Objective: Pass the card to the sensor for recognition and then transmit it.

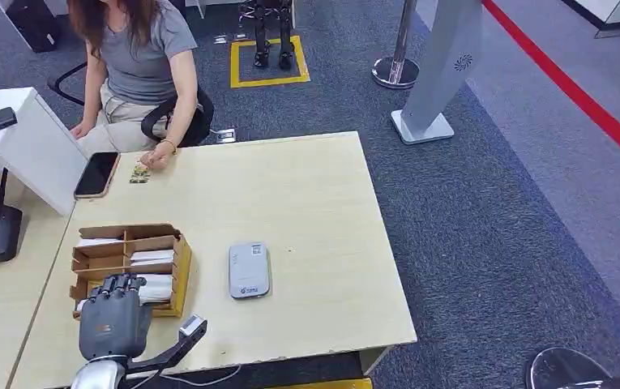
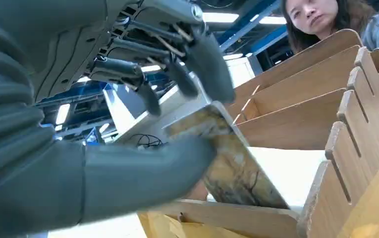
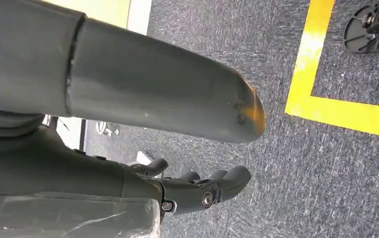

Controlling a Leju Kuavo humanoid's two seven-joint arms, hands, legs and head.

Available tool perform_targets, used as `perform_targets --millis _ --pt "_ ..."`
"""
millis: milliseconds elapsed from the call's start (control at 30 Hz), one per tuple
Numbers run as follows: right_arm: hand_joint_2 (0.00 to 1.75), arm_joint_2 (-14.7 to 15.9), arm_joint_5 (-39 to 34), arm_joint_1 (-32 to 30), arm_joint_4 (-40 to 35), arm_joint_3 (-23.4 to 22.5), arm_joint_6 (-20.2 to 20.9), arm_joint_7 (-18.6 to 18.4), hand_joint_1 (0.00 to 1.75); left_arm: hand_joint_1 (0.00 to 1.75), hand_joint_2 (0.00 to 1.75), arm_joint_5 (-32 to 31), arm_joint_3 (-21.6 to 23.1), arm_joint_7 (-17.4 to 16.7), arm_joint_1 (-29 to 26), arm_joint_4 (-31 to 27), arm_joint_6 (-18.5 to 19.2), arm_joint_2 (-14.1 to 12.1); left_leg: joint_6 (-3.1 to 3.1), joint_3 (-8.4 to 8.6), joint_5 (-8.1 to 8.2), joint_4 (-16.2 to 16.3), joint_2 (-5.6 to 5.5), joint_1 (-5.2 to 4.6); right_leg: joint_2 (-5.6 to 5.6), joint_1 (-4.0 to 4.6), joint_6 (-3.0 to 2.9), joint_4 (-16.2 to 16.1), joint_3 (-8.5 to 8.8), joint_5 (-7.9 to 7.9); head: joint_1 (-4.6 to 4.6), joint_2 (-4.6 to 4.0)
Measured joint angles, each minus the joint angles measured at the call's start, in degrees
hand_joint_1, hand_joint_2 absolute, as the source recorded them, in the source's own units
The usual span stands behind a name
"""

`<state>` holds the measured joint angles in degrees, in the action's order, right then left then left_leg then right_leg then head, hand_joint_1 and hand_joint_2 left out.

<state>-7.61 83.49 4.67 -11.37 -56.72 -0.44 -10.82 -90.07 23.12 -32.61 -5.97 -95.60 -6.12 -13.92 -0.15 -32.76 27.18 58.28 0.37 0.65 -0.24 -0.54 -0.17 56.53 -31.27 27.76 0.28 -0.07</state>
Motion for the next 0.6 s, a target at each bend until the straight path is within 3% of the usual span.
perform_targets --millis 600 --pt "0.0 0.0 0.15 0.01 0.0 0.0 -0.96 0.0 0.0 1.75 1.75 0.0 -0.44 2.97 -0.03 0.0 -0.18 0.59 0.0 0.0 0.0 0.0 0.0 0.0 0.0 0.0 0.0 0.0 0.0 0.0 0.02 0.0"
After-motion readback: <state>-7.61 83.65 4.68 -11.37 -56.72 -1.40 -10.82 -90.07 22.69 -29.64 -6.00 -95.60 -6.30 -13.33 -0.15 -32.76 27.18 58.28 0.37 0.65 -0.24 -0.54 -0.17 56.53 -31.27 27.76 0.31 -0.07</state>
